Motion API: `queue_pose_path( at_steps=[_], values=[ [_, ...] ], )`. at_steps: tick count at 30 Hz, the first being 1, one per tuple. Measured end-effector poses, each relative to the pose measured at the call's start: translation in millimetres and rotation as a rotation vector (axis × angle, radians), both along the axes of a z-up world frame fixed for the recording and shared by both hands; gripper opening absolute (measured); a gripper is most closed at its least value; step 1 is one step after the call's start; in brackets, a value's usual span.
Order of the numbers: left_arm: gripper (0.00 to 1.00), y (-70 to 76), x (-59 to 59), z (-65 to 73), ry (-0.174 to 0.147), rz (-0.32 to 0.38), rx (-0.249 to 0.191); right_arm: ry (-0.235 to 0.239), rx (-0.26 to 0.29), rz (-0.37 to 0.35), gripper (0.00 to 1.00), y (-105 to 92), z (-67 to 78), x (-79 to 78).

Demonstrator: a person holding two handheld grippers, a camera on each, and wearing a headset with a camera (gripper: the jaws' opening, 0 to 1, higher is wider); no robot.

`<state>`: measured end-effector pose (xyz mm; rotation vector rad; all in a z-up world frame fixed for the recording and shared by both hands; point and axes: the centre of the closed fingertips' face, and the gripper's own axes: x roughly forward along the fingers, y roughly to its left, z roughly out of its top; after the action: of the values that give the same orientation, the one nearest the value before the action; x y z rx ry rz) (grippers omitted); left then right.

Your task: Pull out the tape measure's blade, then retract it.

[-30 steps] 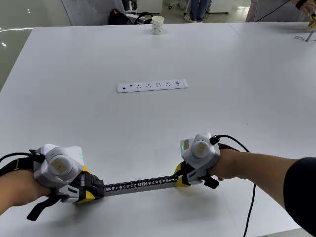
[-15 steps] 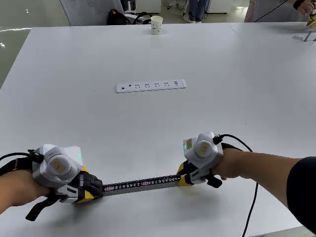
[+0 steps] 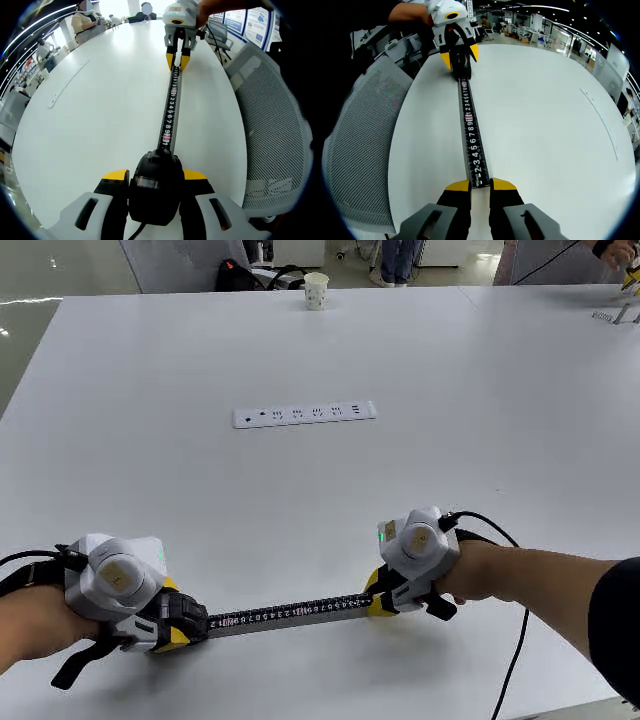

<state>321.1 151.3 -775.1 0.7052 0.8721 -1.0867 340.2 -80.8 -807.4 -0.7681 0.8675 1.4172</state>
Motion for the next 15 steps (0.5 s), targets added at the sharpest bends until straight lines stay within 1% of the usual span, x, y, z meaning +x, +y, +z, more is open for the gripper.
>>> queue_pose_path(
  at_steps=[15],
  values=[
    [0.34, 1.2, 0.6, -1.2, 0.0, 0.0, 0.002, 0.0, -0.004, -0.012, 0.09, -10.2, 0.8, 0.7]
  ],
)
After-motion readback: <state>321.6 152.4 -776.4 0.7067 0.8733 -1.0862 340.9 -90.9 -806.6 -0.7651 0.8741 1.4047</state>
